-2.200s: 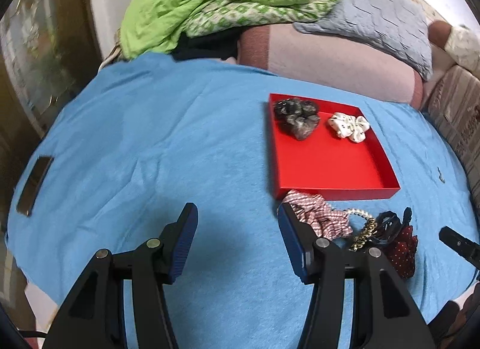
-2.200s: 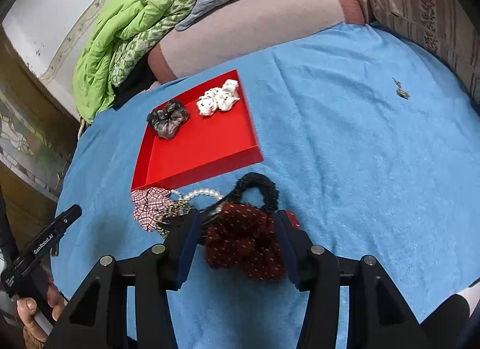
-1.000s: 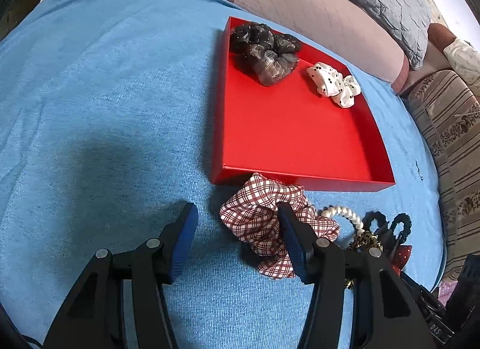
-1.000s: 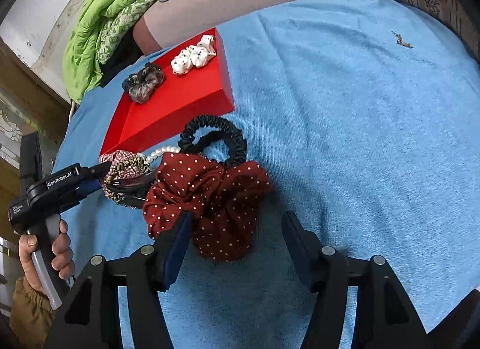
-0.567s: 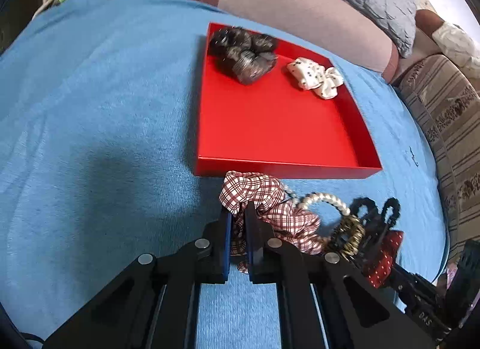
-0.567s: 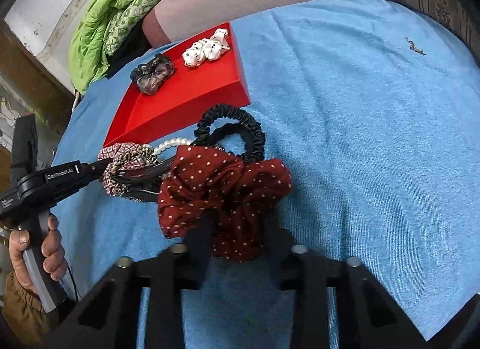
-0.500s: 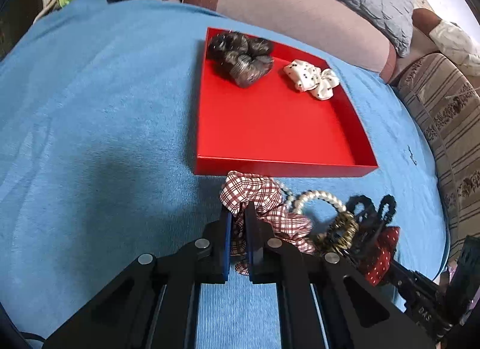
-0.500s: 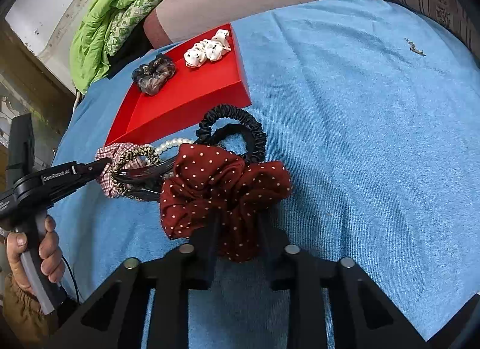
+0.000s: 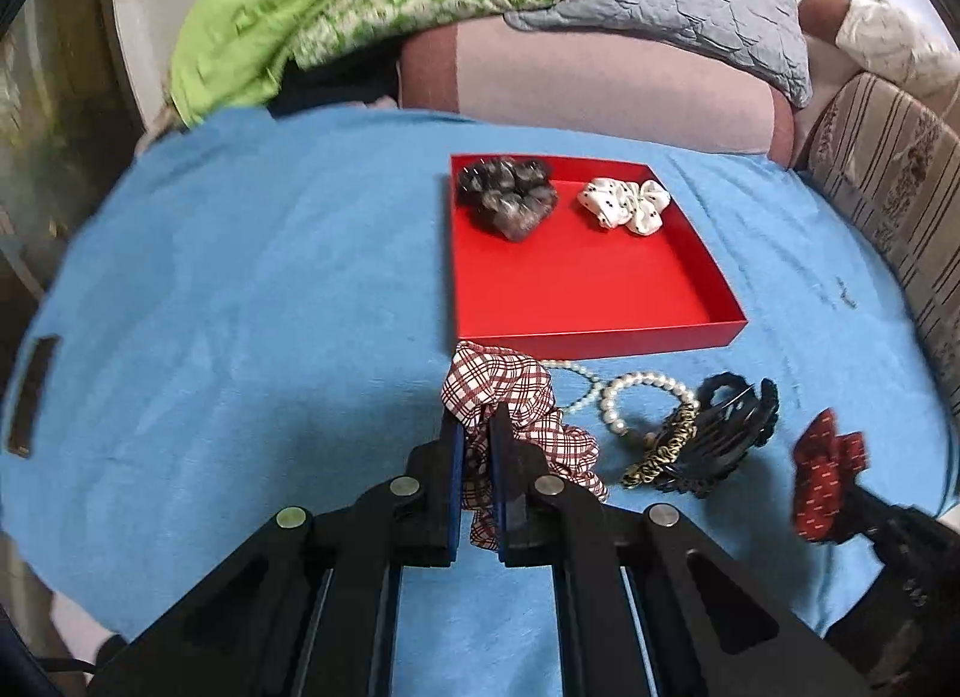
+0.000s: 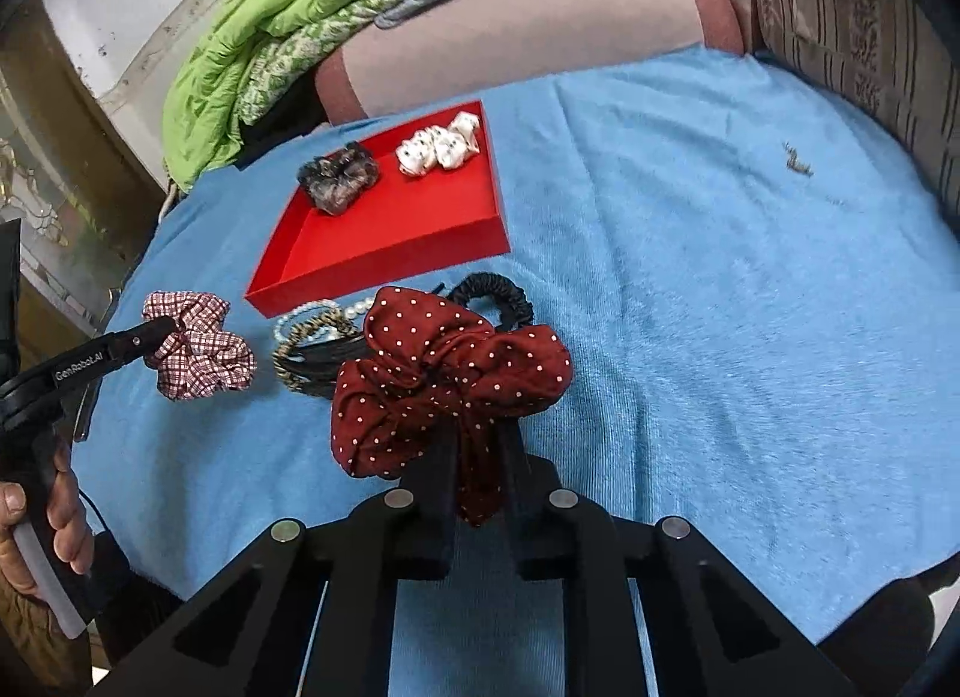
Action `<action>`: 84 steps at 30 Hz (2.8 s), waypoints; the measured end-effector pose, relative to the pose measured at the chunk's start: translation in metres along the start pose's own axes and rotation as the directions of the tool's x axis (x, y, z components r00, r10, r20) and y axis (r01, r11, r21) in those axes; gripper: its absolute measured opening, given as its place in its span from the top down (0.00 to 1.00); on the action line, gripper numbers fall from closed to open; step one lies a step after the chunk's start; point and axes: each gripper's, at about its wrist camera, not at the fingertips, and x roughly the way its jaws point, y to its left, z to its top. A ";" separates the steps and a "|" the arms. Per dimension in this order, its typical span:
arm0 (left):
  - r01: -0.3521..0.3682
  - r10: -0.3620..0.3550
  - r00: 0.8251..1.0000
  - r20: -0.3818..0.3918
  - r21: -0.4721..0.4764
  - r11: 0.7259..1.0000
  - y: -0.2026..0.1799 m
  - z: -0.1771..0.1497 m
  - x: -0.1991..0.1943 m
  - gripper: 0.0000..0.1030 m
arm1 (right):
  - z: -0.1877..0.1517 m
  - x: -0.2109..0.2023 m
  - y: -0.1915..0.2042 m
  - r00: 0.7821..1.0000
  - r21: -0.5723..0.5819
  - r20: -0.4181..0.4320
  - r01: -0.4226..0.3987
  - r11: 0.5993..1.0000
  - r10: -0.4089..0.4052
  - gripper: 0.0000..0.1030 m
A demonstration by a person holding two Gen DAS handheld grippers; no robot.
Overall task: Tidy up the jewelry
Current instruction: 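Lift the plaid scrunchie with the left tool while the right tool lifts the red scrunchie, then lower both scrunchies into the red tray and open both tools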
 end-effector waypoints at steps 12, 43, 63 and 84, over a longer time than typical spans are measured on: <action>-0.055 0.053 0.998 0.041 0.052 0.997 -0.012 -0.011 -0.033 0.93 | -0.003 -0.047 0.013 0.996 -0.015 0.080 -0.037 0.999 0.039 0.86; -0.078 0.072 0.991 0.115 0.045 0.996 -0.016 -0.011 -0.075 0.93 | 0.024 -0.078 0.064 0.976 -0.150 0.202 0.111 0.982 -0.080 0.86; -0.060 0.059 0.997 0.056 0.010 0.998 -0.004 0.027 -0.027 0.93 | 0.069 -0.032 0.068 0.982 -0.166 0.165 0.123 0.978 -0.095 0.86; -0.053 0.052 0.998 0.027 0.036 0.998 -0.015 0.111 0.092 0.93 | 0.150 0.081 0.060 0.987 -0.170 0.105 0.135 0.976 -0.118 0.86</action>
